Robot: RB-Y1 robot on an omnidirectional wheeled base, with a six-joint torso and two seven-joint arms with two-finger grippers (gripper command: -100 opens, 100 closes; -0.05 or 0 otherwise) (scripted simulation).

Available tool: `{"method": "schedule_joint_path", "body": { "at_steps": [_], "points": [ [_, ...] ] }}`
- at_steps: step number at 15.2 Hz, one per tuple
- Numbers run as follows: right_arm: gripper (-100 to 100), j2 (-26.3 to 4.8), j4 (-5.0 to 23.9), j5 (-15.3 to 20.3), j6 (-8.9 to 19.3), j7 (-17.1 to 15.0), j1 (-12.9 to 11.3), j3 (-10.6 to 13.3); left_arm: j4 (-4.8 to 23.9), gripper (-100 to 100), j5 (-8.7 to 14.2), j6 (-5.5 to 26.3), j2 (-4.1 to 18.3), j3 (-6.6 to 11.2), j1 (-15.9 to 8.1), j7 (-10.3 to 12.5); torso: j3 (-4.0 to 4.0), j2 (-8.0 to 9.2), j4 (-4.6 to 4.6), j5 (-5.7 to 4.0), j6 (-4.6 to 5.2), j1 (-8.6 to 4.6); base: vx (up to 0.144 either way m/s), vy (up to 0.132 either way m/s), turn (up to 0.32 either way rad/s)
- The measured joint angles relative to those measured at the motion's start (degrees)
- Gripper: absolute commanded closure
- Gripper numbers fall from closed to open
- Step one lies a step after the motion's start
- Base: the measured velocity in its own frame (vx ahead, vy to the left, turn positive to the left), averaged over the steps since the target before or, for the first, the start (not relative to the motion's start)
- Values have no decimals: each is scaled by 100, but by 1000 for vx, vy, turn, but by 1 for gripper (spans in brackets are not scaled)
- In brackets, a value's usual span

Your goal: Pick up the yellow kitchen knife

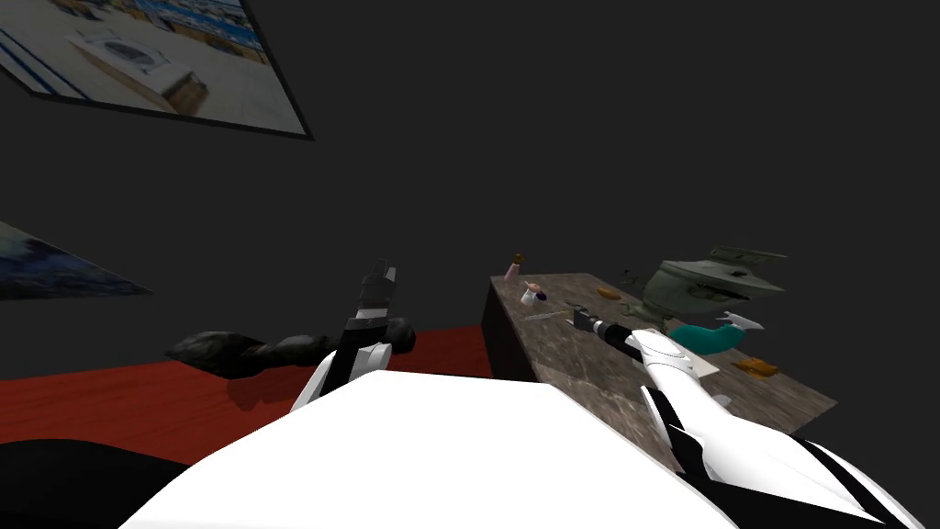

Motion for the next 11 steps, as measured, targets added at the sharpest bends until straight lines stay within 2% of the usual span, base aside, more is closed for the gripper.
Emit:
{"method": "schedule_joint_path", "body": {
  "at_steps": [4,5,7,8,9,11],
  "points": [
    [-100,12,219,-66,142,136,21,-105,0,0,0,0,0,-1,-1,0,-12,-21,-3,4,-9,5,-10,-22,264],
    [100,10,232,-73,159,150,25,-117,0,0,0,0,0,0,1,0,-13,-23,-4,4,-3,5,2,-10,-167],
    [100,17,150,-58,141,113,41,-89,0,0,0,0,0,1,2,0,-13,-23,-4,5,8,12,7,15,-286],
    [100,29,-3,-34,123,32,96,-53,0,0,0,0,0,1,2,0,-13,-23,-4,6,8,18,4,21,-120],
    [-100,31,-49,-27,115,-8,114,-43,0,0,0,0,0,0,1,0,-13,-23,-4,7,1,21,85,93,111],
    [-100,-103,211,85,-27,36,5,-79,0,0,0,0,-1,-1,2,0,-38,-70,-12,15,-7,57,170,115,94]
  ]
}}
